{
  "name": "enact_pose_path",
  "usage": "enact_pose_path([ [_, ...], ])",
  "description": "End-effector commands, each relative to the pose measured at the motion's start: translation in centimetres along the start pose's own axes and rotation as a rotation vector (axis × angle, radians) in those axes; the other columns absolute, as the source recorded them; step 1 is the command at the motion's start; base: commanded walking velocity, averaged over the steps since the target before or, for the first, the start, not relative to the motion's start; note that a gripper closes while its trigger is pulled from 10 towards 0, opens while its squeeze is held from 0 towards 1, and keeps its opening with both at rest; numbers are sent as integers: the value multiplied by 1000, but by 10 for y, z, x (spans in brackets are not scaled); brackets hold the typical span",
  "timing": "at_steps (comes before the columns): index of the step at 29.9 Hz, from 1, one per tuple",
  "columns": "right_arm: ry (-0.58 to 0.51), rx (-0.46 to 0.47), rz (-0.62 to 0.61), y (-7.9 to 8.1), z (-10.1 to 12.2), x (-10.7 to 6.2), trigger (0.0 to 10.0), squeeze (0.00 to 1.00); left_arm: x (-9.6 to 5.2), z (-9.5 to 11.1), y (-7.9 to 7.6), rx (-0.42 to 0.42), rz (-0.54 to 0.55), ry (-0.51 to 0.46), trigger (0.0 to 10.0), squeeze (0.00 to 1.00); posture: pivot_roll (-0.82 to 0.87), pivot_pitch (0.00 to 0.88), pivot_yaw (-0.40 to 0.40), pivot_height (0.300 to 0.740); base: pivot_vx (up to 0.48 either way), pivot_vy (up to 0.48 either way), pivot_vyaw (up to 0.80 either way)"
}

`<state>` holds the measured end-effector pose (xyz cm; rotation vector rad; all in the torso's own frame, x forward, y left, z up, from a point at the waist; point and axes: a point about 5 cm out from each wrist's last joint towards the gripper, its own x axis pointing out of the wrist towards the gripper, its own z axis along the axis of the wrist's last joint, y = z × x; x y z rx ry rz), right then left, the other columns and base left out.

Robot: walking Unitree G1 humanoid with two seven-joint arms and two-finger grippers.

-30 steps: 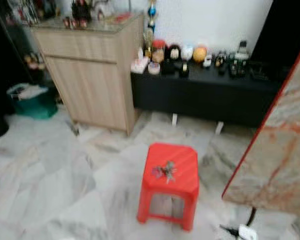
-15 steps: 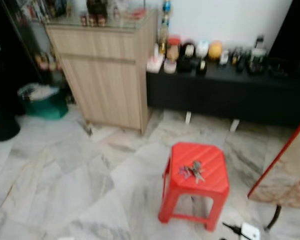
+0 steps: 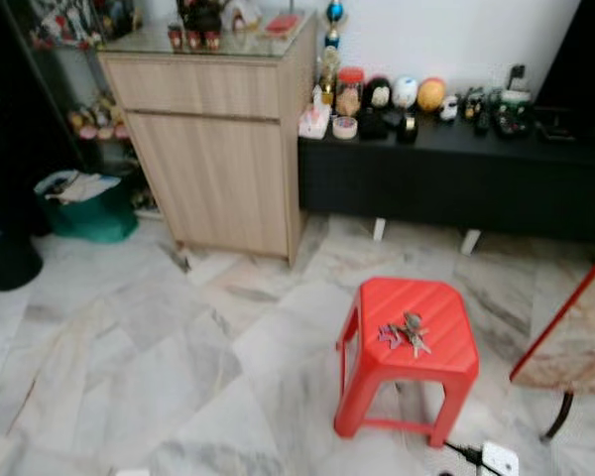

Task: Hang keys on a hook

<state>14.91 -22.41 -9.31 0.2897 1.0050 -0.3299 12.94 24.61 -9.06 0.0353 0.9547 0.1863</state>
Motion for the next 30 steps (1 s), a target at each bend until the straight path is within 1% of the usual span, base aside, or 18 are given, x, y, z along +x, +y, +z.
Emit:
enact_pose_path([
  [1,-1,10,-4,-1,0,0,10000,0,0,-1,1,-10,4,1,10000,0,41,0,18,740,0,0,0],
  [4,-6,11,0,-1,0,0,10000,0,0,0,1,-12,6,1,10000,0,43,0,17,740,0,0,0],
  [6,-7,10,3,-1,1,0,10000,0,0,0,1,-14,6,-1,10000,0,44,0,17,740,251,0,0],
  [12,-10,-1,4,-1,1,0,10000,0,0,0,2,-13,11,-3,10000,0,42,0,20,740,286,0,0],
  [22,-20,19,14,-1,2,0,10000,0,0,0,3,-10,9,-4,10000,0,39,0,24,740,311,0,0],
  [30,-18,15,17,0,1,0,10000,0,0,1,3,-9,10,-5,10000,0,43,0,24,740,270,0,0],
])
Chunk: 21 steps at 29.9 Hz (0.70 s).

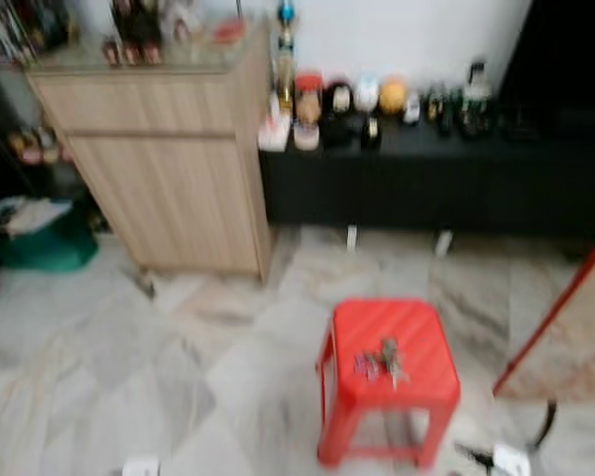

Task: Hang keys on a hook

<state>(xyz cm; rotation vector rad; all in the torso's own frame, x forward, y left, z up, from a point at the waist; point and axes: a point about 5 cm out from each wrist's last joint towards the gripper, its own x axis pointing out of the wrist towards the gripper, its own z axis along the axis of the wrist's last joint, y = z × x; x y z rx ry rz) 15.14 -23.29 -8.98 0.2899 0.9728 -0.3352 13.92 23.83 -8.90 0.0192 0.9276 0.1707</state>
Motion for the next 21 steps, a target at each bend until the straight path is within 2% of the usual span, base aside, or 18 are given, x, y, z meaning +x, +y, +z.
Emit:
enact_pose_path([
  [1,14,8,16,6,-6,0,10000,0,-4,-7,12,0,31,21,10000,0,43,0,24,740,259,0,0],
  [8,5,12,18,6,-4,0,10000,0,-4,-7,12,3,31,22,10000,0,45,0,23,740,74,0,0],
  [21,-74,11,21,6,18,2,10000,0,-4,-8,11,1,28,20,10000,0,40,0,19,740,0,0,0],
])
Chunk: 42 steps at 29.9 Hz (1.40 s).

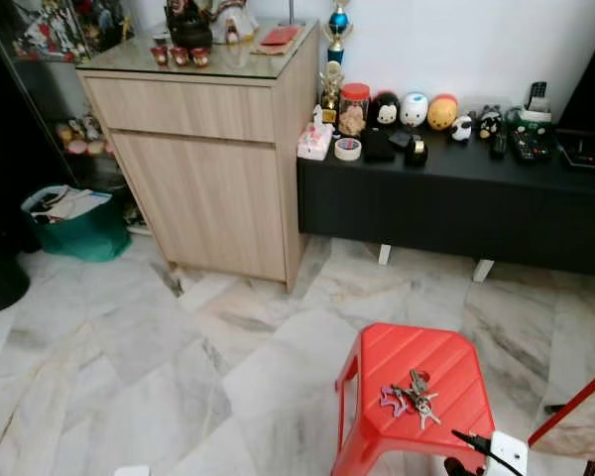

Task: Hang keys on a hook

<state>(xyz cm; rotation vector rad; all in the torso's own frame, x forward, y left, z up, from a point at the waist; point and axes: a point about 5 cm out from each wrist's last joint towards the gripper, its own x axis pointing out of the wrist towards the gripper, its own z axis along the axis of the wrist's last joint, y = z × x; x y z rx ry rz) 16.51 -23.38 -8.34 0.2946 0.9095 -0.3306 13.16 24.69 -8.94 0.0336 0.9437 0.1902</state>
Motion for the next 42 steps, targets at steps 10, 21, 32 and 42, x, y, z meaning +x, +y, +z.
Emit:
enact_pose_path([
  [10,-366,-70,92,33,74,2,10000,0,-1,24,-1,7,0,-210,10000,0,60,0,-8,740,0,0,0],
  [21,-644,-146,206,63,106,-13,10000,0,-23,159,-20,99,-66,-877,10000,0,76,0,-40,740,0,0,0],
  [32,-712,-157,217,63,100,-24,10000,0,-40,153,-10,82,-33,-940,10000,0,85,0,-41,740,0,0,0],
  [42,-764,-87,152,64,100,-29,10000,0,-52,176,-4,70,-54,-1007,10000,0,77,0,33,740,0,0,0],
])
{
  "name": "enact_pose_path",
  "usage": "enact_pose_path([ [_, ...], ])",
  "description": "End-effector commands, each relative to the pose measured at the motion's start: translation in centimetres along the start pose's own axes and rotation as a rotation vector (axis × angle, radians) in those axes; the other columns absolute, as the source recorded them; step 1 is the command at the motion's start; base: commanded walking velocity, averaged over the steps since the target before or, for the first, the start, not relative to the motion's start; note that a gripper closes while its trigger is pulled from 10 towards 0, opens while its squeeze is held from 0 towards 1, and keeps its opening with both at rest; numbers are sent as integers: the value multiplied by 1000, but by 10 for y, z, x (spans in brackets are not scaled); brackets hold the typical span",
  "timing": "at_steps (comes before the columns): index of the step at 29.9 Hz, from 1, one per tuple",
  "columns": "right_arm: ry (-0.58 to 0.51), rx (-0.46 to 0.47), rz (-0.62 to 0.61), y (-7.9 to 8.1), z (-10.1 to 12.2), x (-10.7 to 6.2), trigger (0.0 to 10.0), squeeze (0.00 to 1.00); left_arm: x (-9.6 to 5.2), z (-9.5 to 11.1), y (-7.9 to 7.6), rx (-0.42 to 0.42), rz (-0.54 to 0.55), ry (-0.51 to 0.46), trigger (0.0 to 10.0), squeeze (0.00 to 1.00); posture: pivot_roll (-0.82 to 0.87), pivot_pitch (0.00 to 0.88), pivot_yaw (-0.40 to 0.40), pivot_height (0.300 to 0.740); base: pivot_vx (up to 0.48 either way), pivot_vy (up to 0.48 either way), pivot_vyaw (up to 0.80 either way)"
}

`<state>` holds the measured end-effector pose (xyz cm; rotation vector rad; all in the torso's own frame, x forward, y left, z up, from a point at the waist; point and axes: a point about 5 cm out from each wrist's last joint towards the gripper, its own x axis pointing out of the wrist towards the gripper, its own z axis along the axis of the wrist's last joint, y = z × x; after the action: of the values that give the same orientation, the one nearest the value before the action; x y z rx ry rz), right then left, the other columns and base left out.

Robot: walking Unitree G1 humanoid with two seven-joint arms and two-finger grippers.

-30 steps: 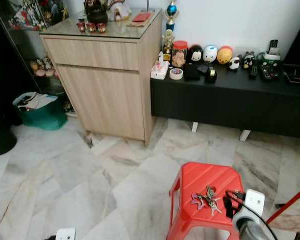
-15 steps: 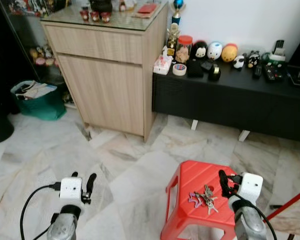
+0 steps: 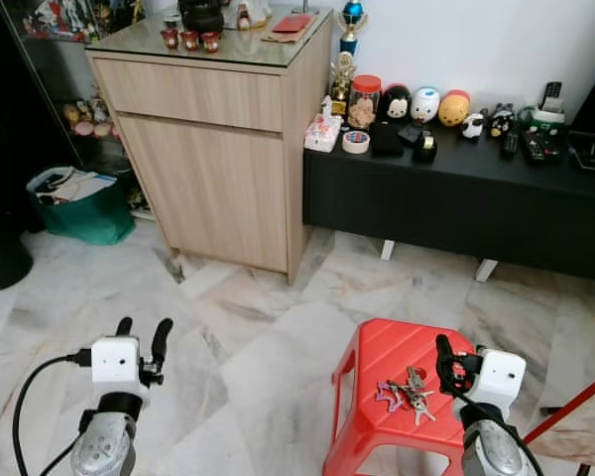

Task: Hang keys on a hook

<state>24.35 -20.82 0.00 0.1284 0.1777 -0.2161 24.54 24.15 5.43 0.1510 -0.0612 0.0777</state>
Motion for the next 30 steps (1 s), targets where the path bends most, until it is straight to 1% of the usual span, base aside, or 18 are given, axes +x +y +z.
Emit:
enact_pose_path([
  [1,-30,9,-13,2,5,1,10000,0,-1,1,3,2,-11,11,10000,0,74,0,36,740,0,0,0],
  [4,-29,5,-9,4,6,1,10000,0,-2,2,5,0,-6,18,10000,0,75,0,28,740,0,0,0],
  [7,-28,-5,5,7,8,1,10000,0,-4,2,9,-21,19,28,10000,0,62,0,20,740,0,0,0],
  [15,-19,-28,-2,4,10,2,10000,0,-7,3,12,-18,29,40,10000,0,37,0,28,736,0,0,0],
  [17,-6,-32,-11,2,9,2,10000,0,-9,4,15,-12,24,47,10000,0,52,0,11,726,0,0,0],
  [19,1,-39,17,7,9,3,10000,0,-11,6,23,-1,42,49,10000,0,60,0,7,706,0,0,0],
  [22,5,-54,31,10,10,4,10000,0,-13,6,28,-1,57,53,10000,0,59,0,2,686,0,0,0],
  [23,5,-54,31,10,10,4,10000,0,-13,6,28,-1,57,53,10000,0,59,0,2,686,0,0,0],
  [25,3,-56,32,9,13,6,10000,0,-15,7,29,2,58,57,10000,0,59,0,4,666,0,0,0],
  [28,-5,-57,34,7,15,7,10000,0,-16,6,28,-2,59,65,10000,0,68,0,11,647,0,0,0],
  [30,-9,-61,21,0,15,8,10000,0,-17,4,23,-7,43,77,10000,0,73,0,22,647,0,0,0],
])
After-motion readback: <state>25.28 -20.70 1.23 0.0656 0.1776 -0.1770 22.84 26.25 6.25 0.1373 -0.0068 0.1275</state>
